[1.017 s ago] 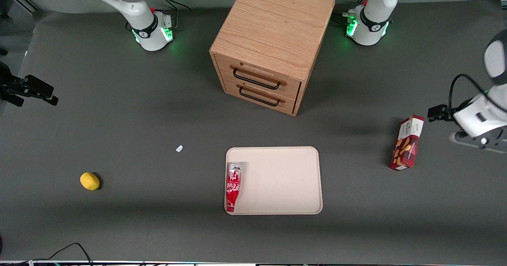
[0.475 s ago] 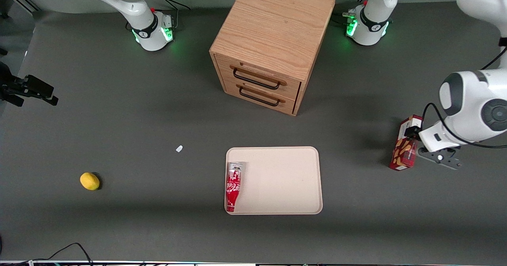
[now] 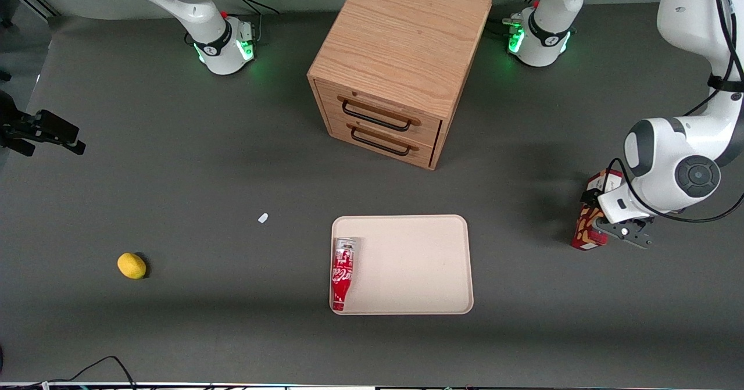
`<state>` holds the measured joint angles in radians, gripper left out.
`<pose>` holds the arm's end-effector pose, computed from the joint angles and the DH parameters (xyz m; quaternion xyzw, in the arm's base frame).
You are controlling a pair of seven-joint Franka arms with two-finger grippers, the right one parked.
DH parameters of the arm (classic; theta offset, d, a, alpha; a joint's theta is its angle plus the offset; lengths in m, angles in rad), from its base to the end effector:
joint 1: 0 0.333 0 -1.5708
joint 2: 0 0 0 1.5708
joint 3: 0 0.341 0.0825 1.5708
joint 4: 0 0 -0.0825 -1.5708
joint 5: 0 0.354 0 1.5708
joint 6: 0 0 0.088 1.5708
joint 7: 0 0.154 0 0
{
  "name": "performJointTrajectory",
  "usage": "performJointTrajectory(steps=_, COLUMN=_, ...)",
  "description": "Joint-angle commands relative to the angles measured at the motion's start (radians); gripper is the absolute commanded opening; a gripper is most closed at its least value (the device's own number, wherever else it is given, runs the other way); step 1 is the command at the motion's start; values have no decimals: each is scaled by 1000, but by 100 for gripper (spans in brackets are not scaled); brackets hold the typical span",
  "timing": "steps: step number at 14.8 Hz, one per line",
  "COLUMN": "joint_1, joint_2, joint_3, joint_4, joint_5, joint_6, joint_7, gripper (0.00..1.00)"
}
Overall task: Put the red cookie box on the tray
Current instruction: 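Lower the open left gripper over the red plaid cookie box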
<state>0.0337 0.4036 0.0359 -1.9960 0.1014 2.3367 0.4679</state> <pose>0.5865 0.0454 0.2502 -0.9708 0.2342 0.0416 0.0326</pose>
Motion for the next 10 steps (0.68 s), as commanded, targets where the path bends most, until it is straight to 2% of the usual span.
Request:
performJointTrajectory(steps=1, joint_1=6, joint_2=-6, joint_3=1, joint_4=-36, joint_5=-3, joint_6=35, joint_7=20, gripper=97)
performJointTrajectory(steps=5, joint_1=20, joint_2=-5, joint_3=1, joint_4=-50, joint_5=-3, joint_6=33, joint_7=23, gripper=91)
performJointTrajectory(steps=7, joint_1=20, joint_2=-3, joint_3=1, joint_4=-50, joint_5=-5, joint_6=32, joint_7=23, gripper=85)
performJointTrajectory(steps=8, joint_1=22, joint_2=-3, joint_3=1, joint_4=-50, joint_5=-3, joint_6=32, joint_7=24, gripper=75)
performJointTrajectory(steps=9, joint_1=26, joint_2=-2, joint_3=1, joint_4=-50, joint_5=-3, joint_6=32, joint_7=35, gripper=58)
performJointTrajectory(steps=10, joint_1=26, joint_2=-2, joint_3=1, joint_4=-50, joint_5=-5, joint_6=32, joint_7=52, gripper=34)
